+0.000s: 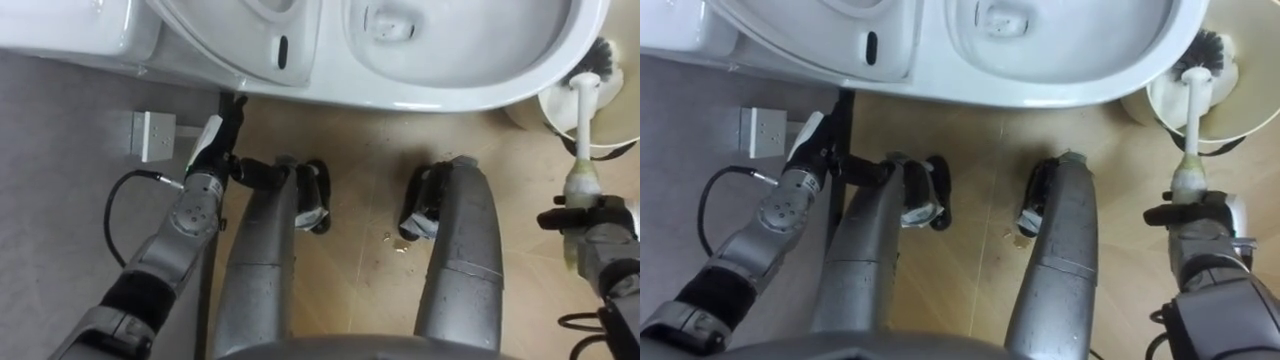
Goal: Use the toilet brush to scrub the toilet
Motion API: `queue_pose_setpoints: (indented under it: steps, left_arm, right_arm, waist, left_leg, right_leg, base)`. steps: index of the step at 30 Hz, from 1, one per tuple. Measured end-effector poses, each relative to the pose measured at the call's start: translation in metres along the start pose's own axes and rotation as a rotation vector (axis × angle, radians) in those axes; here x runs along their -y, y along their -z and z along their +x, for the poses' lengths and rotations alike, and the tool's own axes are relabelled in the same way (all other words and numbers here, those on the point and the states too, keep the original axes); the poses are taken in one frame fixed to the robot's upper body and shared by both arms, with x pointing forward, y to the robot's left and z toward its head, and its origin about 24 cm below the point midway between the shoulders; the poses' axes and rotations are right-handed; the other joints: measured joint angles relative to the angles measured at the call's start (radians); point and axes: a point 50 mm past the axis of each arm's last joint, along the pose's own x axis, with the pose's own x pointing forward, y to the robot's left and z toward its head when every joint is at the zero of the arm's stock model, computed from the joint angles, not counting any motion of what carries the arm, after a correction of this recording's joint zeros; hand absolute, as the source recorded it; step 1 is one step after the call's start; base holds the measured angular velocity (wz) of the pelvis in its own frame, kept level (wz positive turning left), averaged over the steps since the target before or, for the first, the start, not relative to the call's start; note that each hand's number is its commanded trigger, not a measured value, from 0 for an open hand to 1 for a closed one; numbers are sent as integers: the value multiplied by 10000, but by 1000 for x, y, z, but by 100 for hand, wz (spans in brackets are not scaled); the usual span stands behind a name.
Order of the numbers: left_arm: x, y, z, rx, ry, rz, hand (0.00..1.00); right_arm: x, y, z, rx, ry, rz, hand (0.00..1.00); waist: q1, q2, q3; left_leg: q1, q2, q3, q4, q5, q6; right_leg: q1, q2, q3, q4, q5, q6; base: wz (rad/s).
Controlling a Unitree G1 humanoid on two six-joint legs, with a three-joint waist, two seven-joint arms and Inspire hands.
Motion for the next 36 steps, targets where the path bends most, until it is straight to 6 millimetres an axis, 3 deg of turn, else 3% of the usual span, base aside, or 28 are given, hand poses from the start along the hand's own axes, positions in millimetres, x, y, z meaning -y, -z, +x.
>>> queue_pose_setpoints:
  steps: [6, 12, 16, 20, 28, 36]
  left_arm:
    - [4, 15, -8, -441, 88, -60, 0]
    - [5, 33, -14, -1025, 60, -62, 0]
    - [3, 58, -24, -1846, -102, -163, 0]
    - [4, 87, -36, -2999, -45, 17, 0]
    - [-11, 145, -88, -5094, -1006, -83, 0]
    - [-5, 174, -134, -6461, -1233, -371, 0]
  right_arm:
    - [-7, 13, -2, -487, -294, 566, 100]
    - [-15, 34, -6, -1106, -493, 1090, 100]
    - [-24, 55, -11, -1690, -663, 1552, 100]
    - [-29, 77, -17, -2351, -792, 2363, 100]
    - [-28, 111, -27, -2926, -661, 2601, 100]
    - [-37, 133, -40, -2657, -1088, 1748, 100]
  waist:
    - [2, -33, -2]
    - [-2, -145, -25]
    - [-17, -373, -104]
    - [-45, -431, -156]
    - [-38, -733, -384]
    - [-57, -955, -455]
  left_leg:
    - [937, 86, 3, -484, -4, -12]
    - [2745, 221, 3, -2032, 253, -89]
    - [4144, 281, -68, -3180, 418, -176]
    - [5550, 194, -219, -4222, 569, -219]
    - [8341, 42, -487, -6585, 1111, -330]
    - [10821, 90, -517, -8330, 1338, -420]
  right_leg:
    - [952, 198, -93, -586, 79, 64]
    - [2857, 608, -347, -2373, 563, 183]
    - [4378, 834, -636, -3672, 817, 258]
    - [5941, 840, -1085, -4767, 912, 375]
    - [9000, 1089, -1720, -7253, 1349, 617]
    - [11810, 1521, -2223, -9596, 1878, 830]
  base:
    - [-8]
    - [-16]
    - [-3]
    - [12]
    - [14]
    - [6]
